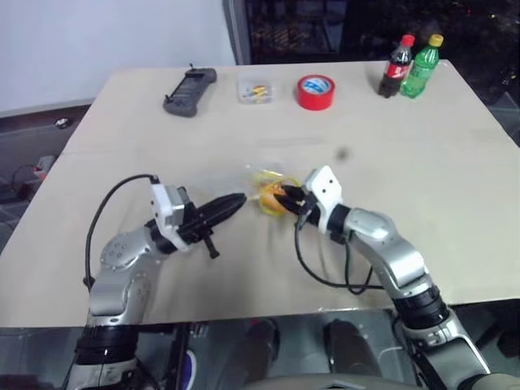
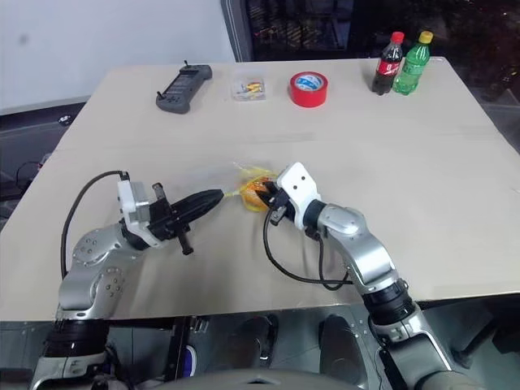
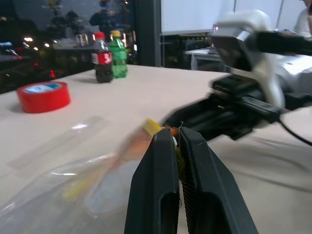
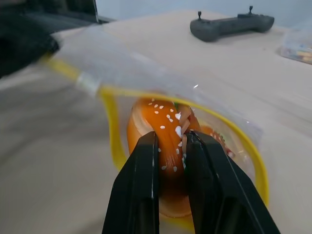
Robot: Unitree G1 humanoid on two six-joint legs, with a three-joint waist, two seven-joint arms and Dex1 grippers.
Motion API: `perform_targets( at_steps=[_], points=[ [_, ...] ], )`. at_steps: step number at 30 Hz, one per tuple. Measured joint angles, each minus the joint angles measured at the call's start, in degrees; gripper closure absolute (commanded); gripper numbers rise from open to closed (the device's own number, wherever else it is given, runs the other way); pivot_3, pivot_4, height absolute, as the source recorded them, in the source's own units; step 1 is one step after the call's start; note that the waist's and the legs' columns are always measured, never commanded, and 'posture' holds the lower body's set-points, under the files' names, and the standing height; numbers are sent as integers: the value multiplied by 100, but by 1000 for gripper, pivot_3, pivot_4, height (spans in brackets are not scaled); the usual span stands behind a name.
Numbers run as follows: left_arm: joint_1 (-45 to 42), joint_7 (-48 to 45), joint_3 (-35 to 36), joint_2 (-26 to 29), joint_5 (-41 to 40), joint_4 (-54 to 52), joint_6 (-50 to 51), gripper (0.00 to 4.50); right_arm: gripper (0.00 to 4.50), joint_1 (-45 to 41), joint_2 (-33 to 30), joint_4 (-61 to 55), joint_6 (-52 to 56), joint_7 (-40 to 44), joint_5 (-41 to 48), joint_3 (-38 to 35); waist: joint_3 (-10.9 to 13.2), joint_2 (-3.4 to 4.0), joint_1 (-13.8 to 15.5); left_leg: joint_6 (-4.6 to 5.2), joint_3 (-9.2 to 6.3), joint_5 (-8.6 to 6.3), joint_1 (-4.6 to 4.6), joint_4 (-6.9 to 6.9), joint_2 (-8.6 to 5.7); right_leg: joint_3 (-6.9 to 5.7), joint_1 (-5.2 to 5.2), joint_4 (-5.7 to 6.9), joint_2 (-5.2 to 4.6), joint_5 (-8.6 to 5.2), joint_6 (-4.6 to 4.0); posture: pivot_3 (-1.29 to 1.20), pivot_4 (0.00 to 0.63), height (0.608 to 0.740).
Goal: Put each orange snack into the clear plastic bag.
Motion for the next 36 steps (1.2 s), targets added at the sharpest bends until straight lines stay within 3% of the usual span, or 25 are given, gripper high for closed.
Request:
perform_targets(
  at_steps=[7, 12, 16, 21, 24, 28, 36],
  points=[
    [158, -15, 23, 32, 61, 50, -111, 4500, 3703, -320, 741, 1002, -317, 222, 215, -41, 0, 0, -19, -1, 3, 0, 5, -4, 1, 3, 0, 0, 2, 2, -4, 0, 150, 740],
    [225, -11, 106, 24, 60, 172, -214, 4500, 1479, -608, 879, 1876, -695, 351, 89, -62, 1, 1, -4, -1, 1, 0, 4, -6, 2, 1, -1, 0, 3, 3, -5, 0, 150, 740],
    [222, 94, 215, -25, 11, 208, -202, 4500, 1479, -563, 460, 1526, -670, 513, 88, -133, 1, 2, 0, -1, 1, 0, 1, -6, -2, 1, -2, -2, -1, 3, -5, 0, 150, 740],
    [124, 182, 412, -29, -171, 374, -97, 4500, 1479, -56, -484, 148, -477, 833, 202, -412, 1, 1, -1, 0, -2, -1, 2, -7, 1, 0, -2, -1, 1, 3, -4, 0, 150, 740],
    [-55, 221, 427, -26, -233, 415, 29, 4500, 1479, 164, -981, -74, -804, 816, -299, -251, 0, 0, -12, 0, 4, 0, 3, -6, 1, 0, -1, 0, 1, 2, -4, 0, 150, 740],
    [-213, 239, 451, 5, -350, 415, 207, 4500, 1479, 139, -1363, 780, -1733, 436, -1509, 237, 0, 0, -19, -1, 10, 0, 5, -5, 1, 3, 0, 0, 2, 3, -4, 0, 150, 740],
    [-272, 287, 525, 66, -523, 364, 475, 4500, 1479, -925, -755, 2977, -2950, -151, -2141, 352, 0, -1, -13, -27, 10, 16, 4, -6, 7, 6, 1, -3, 6, 5, -7, 0, 150, 740]
  ],
)
